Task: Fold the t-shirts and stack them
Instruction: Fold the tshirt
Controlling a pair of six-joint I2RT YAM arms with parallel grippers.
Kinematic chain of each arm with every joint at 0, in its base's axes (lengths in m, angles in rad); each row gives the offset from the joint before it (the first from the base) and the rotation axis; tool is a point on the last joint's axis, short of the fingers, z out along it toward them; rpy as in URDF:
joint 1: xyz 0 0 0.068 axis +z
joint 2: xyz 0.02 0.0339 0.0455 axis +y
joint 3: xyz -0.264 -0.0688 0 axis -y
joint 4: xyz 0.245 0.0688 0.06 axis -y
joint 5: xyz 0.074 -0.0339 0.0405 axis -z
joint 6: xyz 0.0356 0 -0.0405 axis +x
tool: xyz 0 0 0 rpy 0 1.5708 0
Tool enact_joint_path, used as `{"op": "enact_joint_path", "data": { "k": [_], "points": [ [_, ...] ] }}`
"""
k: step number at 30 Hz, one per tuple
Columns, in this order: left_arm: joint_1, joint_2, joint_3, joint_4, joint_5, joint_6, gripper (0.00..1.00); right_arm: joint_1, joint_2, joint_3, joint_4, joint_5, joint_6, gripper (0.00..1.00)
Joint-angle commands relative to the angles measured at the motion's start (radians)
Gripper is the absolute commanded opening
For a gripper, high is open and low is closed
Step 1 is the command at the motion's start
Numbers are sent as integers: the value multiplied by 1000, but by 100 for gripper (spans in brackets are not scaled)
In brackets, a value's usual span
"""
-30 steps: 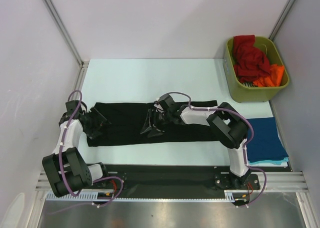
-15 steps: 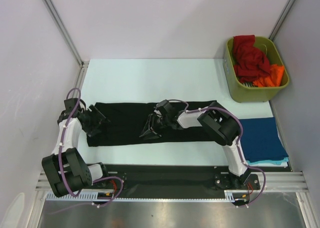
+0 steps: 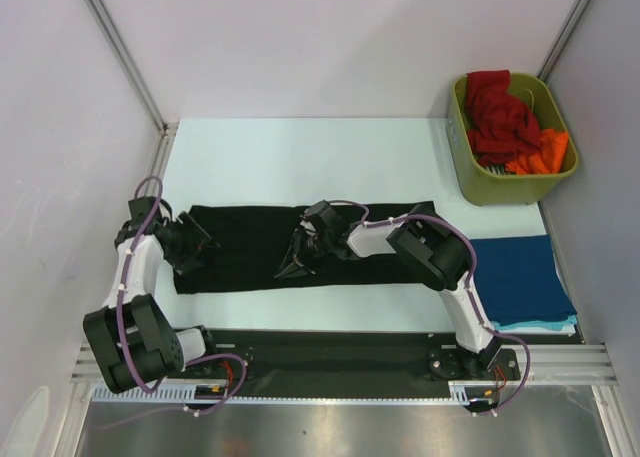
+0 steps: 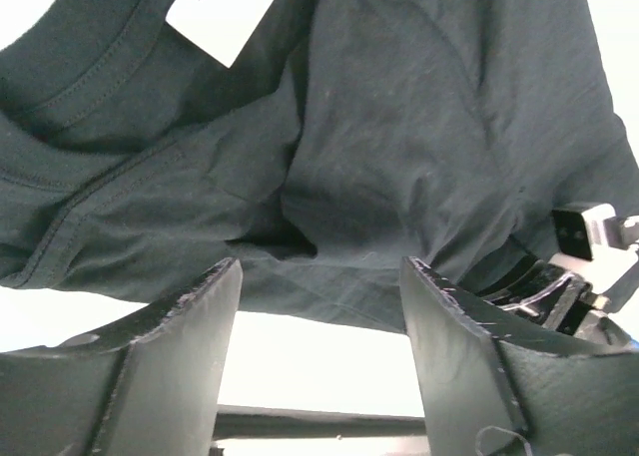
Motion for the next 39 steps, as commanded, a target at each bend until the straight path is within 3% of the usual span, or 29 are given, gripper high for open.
{"op": "enact_joint_path", "data": {
  "k": [1, 5, 10, 20, 23, 29, 35, 39],
  "points": [
    [-3, 26, 33, -27, -3, 45, 70, 0, -26, 40, -32, -32, -44, 10],
    [-3, 120, 46, -71, -19, 75, 65, -13, -42, 50, -79, -47, -93, 7],
    [-5, 99, 17, -29, 9, 76, 75, -26, -45, 43, -75, -67, -110, 4],
    [-31, 169, -5, 22, 77, 61, 73, -42, -45, 29, -21, -113, -74, 4],
    [-31, 143, 3, -5, 55, 52, 73, -55, -63, 34, -88, -116, -124, 4],
    [-31, 76, 18, -53, -5, 21, 75, -69, -51, 28, -148, -151, -169, 5],
    [-31, 96, -3, -64, 49, 33, 72, -101, -52, 23, -151, -165, -196, 6],
    [-32, 68, -39, -30, 116, 15, 72, -123, -31, 32, -151, -193, -225, 13]
  ]
}}
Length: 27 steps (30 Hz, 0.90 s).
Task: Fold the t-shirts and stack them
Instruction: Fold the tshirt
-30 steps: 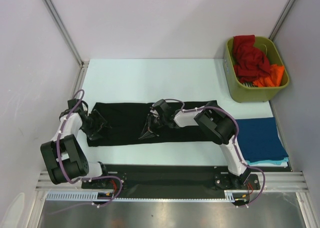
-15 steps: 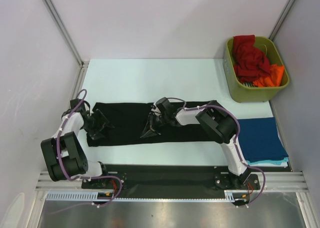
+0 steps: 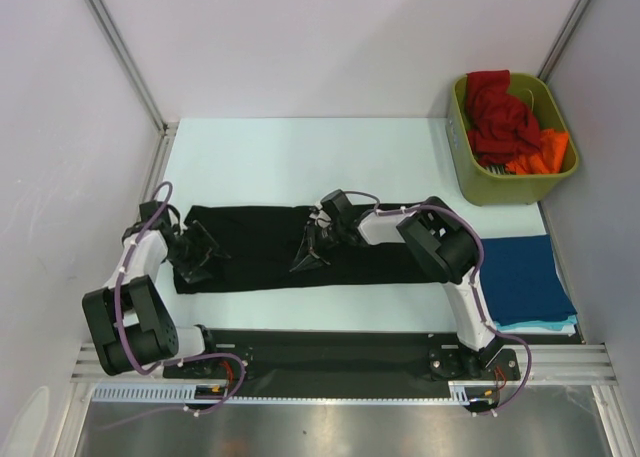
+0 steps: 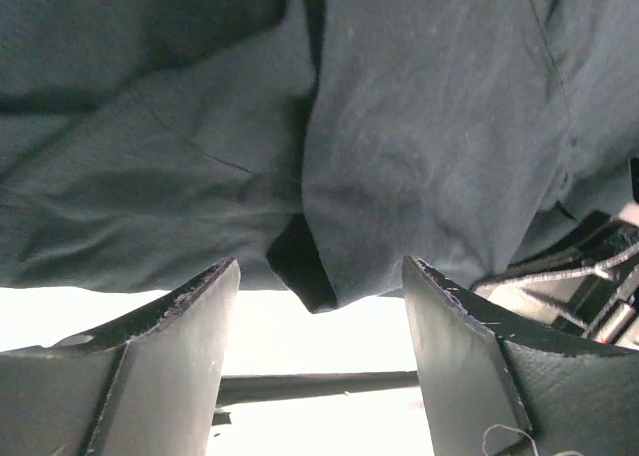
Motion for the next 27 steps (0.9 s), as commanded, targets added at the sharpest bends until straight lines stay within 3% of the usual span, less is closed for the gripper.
{"op": "enact_joint_path", "data": {
  "k": [1, 11, 15, 27],
  "points": [
    [-9, -28, -26, 20, 90, -25, 72, -23, -13, 19, -13, -53, -41, 13],
    [-54, -54, -67, 76, 188, -11, 79, -13, 9, 45, -7, -70, -55, 17],
    [-60, -49, -79, 76, 185, -13, 75, -7, 14, 53, 5, -74, -49, 17],
    [-58, -58, -76, 20, 127, -33, 25, -9, 20, 82, 5, -82, -44, 17]
  ]
}}
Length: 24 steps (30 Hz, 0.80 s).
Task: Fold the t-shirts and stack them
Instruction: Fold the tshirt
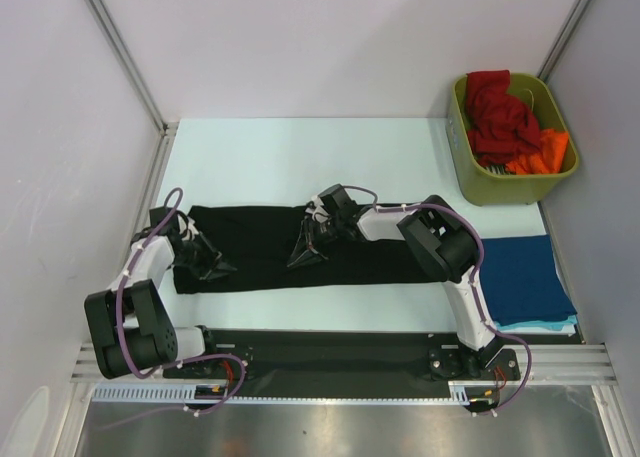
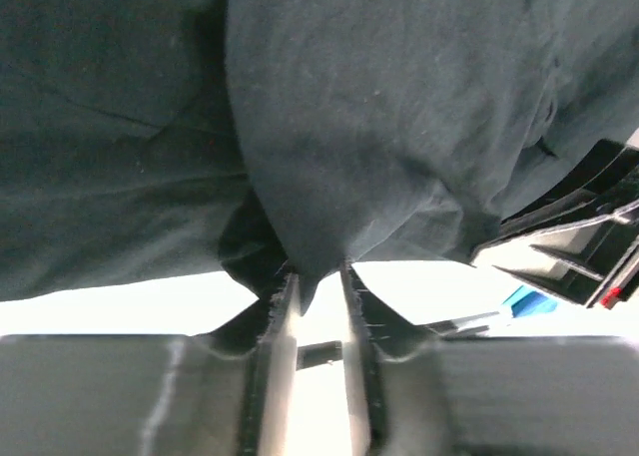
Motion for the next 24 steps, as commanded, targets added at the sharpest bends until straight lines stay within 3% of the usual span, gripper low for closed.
{"op": "enact_joint_path", "data": {
  "k": [1, 3, 13, 15, 19, 24],
  "points": [
    [-6, -39, 0, -20, -14, -19, 12, 1, 7, 37, 9, -25, -10, 17],
    [-1, -44, 0, -38, -20, -34, 1, -1, 2, 44, -4, -27, -19, 17],
    [48, -73, 8, -136, -129, -51, 4, -13, -19, 18, -49, -63, -48, 17],
    [51, -69, -14, -133, -137, -61, 16, -13, -13, 20, -54, -68, -57, 17],
    [49, -47, -40, -126, -132, -79, 54, -8, 4, 23, -84, -68, -68, 26],
    [49, -67, -41, -142, -151, -81, 63, -1, 9, 24, -104, -51, -103, 32]
  ]
}}
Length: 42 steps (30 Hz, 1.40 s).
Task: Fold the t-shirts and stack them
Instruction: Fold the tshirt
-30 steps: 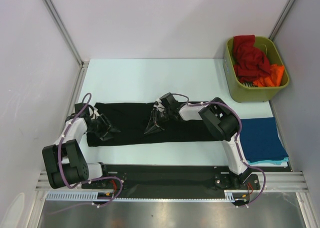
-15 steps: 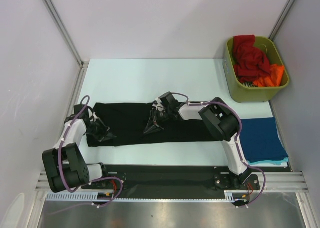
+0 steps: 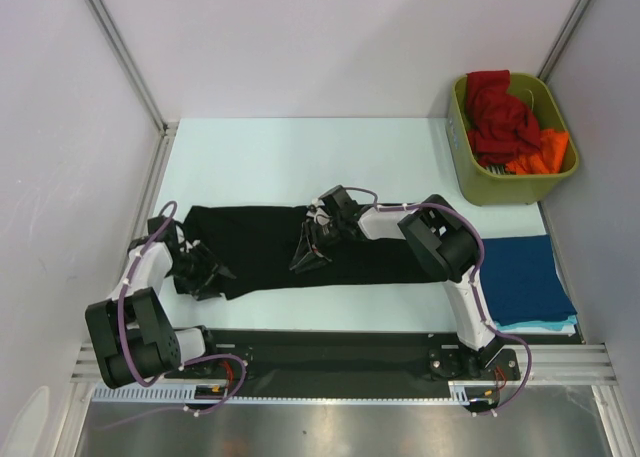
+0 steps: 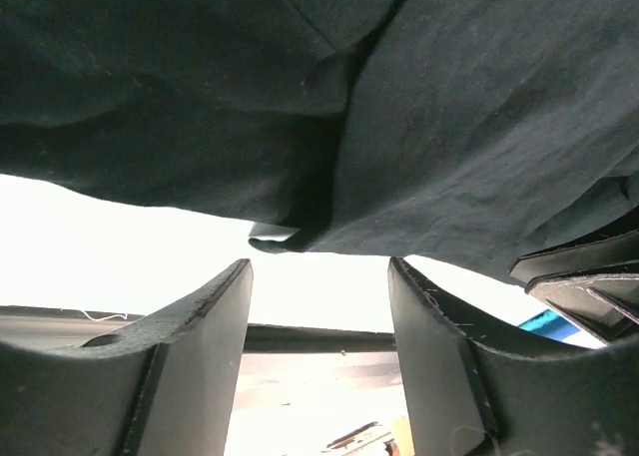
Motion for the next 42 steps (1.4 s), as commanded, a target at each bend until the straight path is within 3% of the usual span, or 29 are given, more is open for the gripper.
{"op": "enact_joint_path", "data": {
  "k": [1, 8, 12, 23, 28, 35, 42],
  "points": [
    [5, -24, -7, -15, -15, -9, 63, 9, 7, 24, -34, 3, -42, 33],
    [6, -108, -23, -58, -107, -35, 67, 17, 25, 55, -93, 36, -101, 37],
    [1, -159, -61, 5, -75, -78, 56, 20, 39, 66, -90, 34, -98, 38],
    [-23, -76, -80, 94, -42, -100, 52, 39, 58, 89, -80, 45, -92, 38],
    [-28, -60, -80, 96, -69, -114, 51, 39, 64, 106, -111, 69, -112, 45],
    [-41, -43, -80, 107, -69, -114, 37, 43, 78, 132, -123, 80, -117, 45],
    [-51, -52, -81, 99, -81, -120, 26, 46, 90, 165, -128, 80, -109, 36]
  ]
}}
